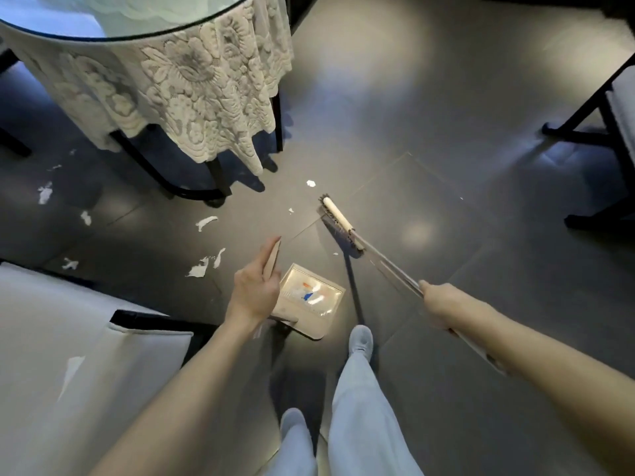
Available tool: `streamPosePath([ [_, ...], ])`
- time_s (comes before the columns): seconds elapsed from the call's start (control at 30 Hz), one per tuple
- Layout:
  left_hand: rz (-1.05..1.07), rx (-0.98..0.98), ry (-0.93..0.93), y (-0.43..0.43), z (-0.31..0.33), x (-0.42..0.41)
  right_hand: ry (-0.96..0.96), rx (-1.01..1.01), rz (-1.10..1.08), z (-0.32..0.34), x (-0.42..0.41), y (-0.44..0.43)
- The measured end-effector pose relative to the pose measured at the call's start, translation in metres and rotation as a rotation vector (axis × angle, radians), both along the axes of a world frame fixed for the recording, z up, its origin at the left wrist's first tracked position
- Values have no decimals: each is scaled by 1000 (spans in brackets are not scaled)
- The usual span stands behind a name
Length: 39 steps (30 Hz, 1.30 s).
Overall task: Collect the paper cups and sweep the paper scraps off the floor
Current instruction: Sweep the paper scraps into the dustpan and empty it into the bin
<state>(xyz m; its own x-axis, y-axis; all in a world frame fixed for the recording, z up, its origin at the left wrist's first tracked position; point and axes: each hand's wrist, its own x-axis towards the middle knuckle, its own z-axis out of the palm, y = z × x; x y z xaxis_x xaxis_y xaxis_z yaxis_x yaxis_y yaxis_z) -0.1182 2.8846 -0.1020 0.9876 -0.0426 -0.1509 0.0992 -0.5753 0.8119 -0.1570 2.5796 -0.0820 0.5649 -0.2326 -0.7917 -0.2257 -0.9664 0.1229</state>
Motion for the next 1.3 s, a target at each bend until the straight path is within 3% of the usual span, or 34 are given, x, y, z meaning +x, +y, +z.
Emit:
streamPosePath([
  [0.13, 148, 28, 25, -30, 7, 49, -78, 96, -37, -32, 57, -25],
  [0.37, 85, 92, 63, -71, 19, 93, 250, 207, 160, -22, 81, -33],
  [0.53, 161, 86, 62, -71, 21, 101, 233, 304, 91, 19, 115, -64],
  [0.87, 260, 72, 88, -75, 29, 159, 59, 165, 177, 43, 224, -68],
  [1.0, 346, 73, 95, -67, 25, 200, 22, 37, 247, 26, 290, -54],
  [1.17, 400, 47, 80, -53, 16, 252, -49, 41, 268, -7, 373, -41],
  [1.3, 414, 50, 62, -48, 12, 278, 13, 54, 376, -32, 403, -23],
])
